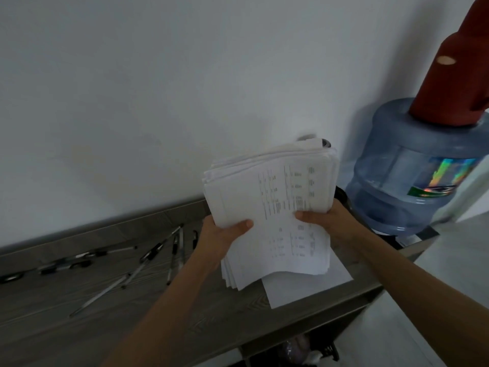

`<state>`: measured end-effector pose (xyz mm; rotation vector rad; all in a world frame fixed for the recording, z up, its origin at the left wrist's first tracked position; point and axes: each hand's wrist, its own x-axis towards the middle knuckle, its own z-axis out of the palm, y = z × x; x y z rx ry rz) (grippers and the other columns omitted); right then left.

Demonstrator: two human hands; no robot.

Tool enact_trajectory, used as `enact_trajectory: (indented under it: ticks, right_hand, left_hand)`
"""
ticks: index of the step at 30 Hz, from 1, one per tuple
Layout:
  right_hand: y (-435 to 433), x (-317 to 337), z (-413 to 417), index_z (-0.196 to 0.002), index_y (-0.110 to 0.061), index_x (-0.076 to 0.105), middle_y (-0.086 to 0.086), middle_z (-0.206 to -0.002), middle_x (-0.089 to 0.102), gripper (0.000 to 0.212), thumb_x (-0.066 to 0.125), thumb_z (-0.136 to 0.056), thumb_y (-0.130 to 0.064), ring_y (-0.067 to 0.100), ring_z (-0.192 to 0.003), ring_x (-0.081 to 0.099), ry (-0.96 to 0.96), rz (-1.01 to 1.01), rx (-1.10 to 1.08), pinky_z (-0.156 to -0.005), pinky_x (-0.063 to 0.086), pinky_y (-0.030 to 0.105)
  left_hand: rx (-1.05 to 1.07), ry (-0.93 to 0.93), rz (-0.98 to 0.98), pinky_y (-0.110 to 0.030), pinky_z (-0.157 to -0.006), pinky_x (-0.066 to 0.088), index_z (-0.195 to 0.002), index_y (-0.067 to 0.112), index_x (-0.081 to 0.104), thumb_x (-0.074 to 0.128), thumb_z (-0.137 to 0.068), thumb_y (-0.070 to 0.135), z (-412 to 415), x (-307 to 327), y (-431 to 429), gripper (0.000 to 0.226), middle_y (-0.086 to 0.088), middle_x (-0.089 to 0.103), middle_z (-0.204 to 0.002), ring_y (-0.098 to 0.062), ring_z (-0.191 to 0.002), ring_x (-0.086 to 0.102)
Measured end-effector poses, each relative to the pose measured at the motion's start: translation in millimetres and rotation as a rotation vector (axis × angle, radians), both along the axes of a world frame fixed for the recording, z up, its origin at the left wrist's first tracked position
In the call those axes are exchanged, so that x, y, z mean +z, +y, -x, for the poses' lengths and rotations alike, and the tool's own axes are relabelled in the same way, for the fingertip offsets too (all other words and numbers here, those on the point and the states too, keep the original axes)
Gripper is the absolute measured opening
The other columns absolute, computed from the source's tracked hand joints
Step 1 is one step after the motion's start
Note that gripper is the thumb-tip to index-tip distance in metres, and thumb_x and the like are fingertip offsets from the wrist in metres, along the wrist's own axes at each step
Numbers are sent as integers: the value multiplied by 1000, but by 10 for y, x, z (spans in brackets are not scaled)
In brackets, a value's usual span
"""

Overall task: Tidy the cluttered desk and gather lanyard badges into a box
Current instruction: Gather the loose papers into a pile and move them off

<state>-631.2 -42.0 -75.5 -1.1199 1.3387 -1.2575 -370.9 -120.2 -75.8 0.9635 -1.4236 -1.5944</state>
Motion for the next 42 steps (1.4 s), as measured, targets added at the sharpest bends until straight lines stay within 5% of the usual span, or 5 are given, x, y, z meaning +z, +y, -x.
enact_trajectory:
  ticks: [18, 24, 29, 35, 42]
  right_hand:
    - [-80, -453, -455, -114, -12, 67, 9, -107, 73, 40, 77, -80, -30, 27, -95, 72, -116, -443, 144, -74, 59, 39]
    - [-102, -717, -38, -134, -11, 51, 13, -133, 55, 56, 68, -88, -37, 27, -118, 55, 734, -466, -227, -96, 44, 37]
    - [-62, -838, 52, -153, -7, 10, 19, -158, 19, 102, 73, -82, -44, 38, -145, 19, 829, -749, -192, -118, 18, 49]
    - [-166, -769, -104, -125, 5, 53, 15, -119, 61, 58, 80, -77, -14, 28, -97, 59, 183, -562, -372, -83, 50, 35]
    - [-219, 86, -311, -73, -22, 63, -1, -71, 63, 16, 65, -88, -25, 18, -65, 62, 943, -78, -211, -54, 48, 29]
  left_hand:
    - [148, -24, -402, -47, -80, 57, -111, 4, 65, 70, -80, -2, -522, -424, 168, 32, -17, 72, -106, -34, -94, 69]
    - [205, -81, -555, -58, -90, 50, -126, 0, 55, 69, -81, -4, -785, -700, 274, 48, -24, 63, -120, -41, -105, 63]
    - [299, -136, -620, -54, -91, 50, -117, -8, 56, 72, -79, -3, -816, -839, 282, 41, -28, 62, -118, -40, -101, 63]
    - [333, -159, -626, -59, -96, 46, -128, -12, 46, 73, -78, -4, -772, -869, 274, 57, -29, 57, -124, -43, -110, 59]
    - [319, -190, -667, -58, -93, 49, -122, -11, 52, 76, -77, -2, -795, -858, 243, 52, -29, 62, -118, -42, -104, 63]
